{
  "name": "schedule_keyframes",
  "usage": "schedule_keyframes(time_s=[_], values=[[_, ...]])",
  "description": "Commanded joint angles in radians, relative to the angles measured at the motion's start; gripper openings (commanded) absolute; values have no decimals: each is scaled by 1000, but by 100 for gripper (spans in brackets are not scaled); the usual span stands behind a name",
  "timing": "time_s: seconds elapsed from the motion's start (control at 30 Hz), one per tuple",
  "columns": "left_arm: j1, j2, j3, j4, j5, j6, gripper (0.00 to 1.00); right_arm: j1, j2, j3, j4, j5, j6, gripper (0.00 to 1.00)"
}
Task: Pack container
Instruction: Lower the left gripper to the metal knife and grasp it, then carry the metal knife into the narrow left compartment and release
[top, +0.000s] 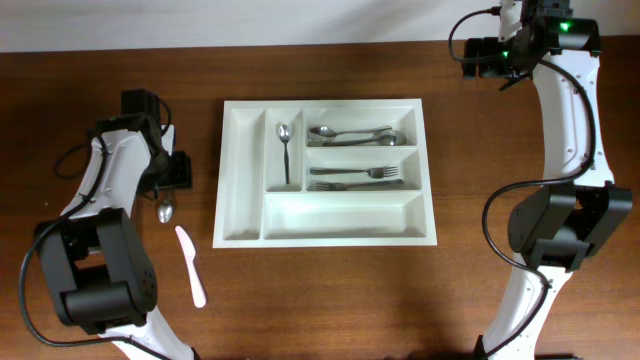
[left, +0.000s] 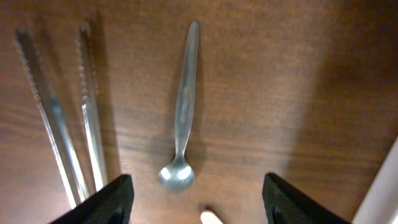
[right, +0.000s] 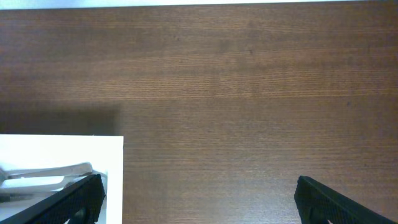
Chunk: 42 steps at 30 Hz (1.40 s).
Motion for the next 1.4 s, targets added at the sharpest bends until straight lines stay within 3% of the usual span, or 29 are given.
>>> schedule_keyframes(time_s=[0.0,0.77,0.83,0.97,1.17,1.3,1.37], values=[[3,13,-47,47,14,16,67,3,-25,17,0,-2,5,99],[38,142,-134,203,18,39,66,3,-25,17,0,-2,5,99],[38,146,-134,212,18,39,59,3,-25,17,0,-2,6,99],[38,146,-134,230,18,39,32,3,-25,17,0,-2,5,99],[38,146,-134,236,18,39,20,3,-25,17,0,-2,5,99],[38,146,-134,237,17,39,5,3,-25,17,0,-2,5,99],[38,146,-134,237,18,39,2,3,-25,17,0,-2,5,99]])
